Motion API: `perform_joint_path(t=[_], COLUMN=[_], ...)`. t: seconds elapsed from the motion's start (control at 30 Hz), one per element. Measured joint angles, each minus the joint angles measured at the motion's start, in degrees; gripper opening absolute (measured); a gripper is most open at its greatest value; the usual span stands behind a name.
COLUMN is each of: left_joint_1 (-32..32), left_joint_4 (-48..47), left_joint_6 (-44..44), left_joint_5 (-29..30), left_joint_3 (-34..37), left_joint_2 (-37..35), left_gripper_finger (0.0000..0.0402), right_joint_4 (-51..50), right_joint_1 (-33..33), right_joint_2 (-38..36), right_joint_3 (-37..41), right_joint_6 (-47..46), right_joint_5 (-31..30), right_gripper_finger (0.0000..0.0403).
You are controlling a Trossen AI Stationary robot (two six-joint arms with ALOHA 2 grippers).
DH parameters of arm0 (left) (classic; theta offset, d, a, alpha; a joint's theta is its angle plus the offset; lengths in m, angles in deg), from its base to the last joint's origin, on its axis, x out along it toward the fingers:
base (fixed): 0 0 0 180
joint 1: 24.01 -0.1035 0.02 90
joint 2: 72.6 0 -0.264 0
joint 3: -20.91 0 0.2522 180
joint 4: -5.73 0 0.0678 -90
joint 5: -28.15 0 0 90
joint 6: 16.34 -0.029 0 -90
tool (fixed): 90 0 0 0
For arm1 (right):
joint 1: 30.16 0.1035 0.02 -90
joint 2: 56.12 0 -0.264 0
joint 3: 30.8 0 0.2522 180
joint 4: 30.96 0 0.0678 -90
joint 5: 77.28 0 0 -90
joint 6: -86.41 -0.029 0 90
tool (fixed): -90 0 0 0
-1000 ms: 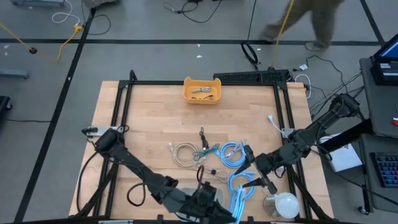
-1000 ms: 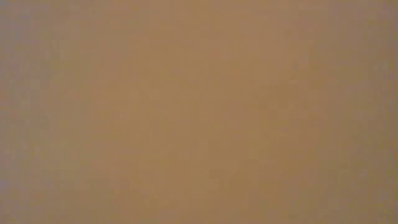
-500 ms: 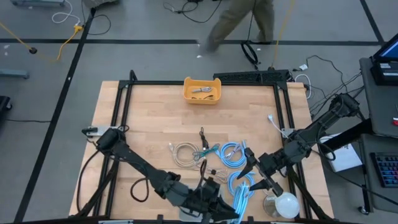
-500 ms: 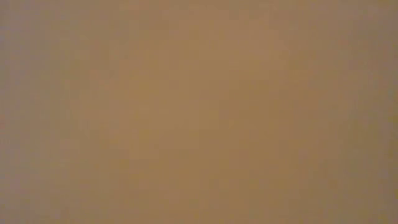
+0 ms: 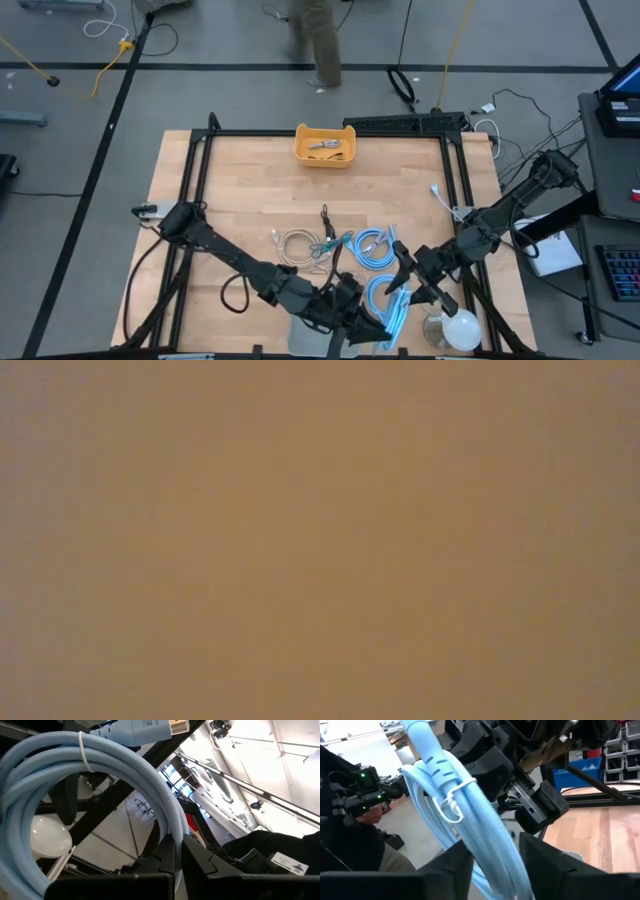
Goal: Sort cables into bins
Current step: Put the blue HDMI cable into the gray bin
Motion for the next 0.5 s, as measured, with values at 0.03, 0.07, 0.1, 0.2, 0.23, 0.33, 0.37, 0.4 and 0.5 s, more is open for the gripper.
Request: perform_joint_path(t=[0.03, 0.07, 0.1, 0.2, 0.23, 0.33, 0.37, 0.4, 0.5], left_joint_1=[-0.06, -0.10, -0.12, -0.08, -0.06, -0.23, -0.43, -0.61, -1.02], left_joint_4=[0.00, 0.06, 0.19, 0.12, -0.35, -1.86, -1.99, -2.09, -10.38], left_joint_6=[0.10, 0.19, 0.26, 0.40, 0.39, 1.06, 1.44, 2.01, 3.42], left_joint_5=[0.00, 0.03, 0.10, 0.46, 0.98, 1.33, 0.88, 0.38, 0.74], left_joint_3=[0.00, 0.00, 0.00, -0.04, -0.07, -0.08, -0.07, -0.07, -0.07], left_joint_2=[0.00, 0.00, 0.00, -0.04, -0.04, -0.04, -0.04, -0.04, -2.70], left_gripper_finger=[0.0010, 0.0010, 0.0010, 0.0010, 0.0010, 0.0022, 0.0029, 0.0036, 0.0058], right_joint_4=[-0.09, -0.15, -0.11, -0.11, -0.36, -1.13, -1.20, -1.20, -2.10], right_joint_1=[0.00, 0.00, 0.00, -0.02, -0.07, -0.15, -0.26, -0.54, -1.38], right_joint_2=[0.00, 0.00, 0.00, 0.00, 0.00, 0.00, 0.02, 0.03, 0.04], right_joint_3=[0.00, 0.00, 0.00, 0.00, 0.00, 0.01, 0.02, 0.02, 0.02], right_joint_6=[0.09, 0.36, 0.87, 1.88, 2.11, 2.67, 2.65, 2.51, 1.99], right_joint_5=[0.02, 0.13, 0.21, 1.62, 1.68, 1.48, 1.43, 1.40, -0.49], right_gripper_finger=[0.0116, 0.0100, 0.0083, 0.0049, 0.0049, 0.0049, 0.0049, 0.0049, 0.0038])
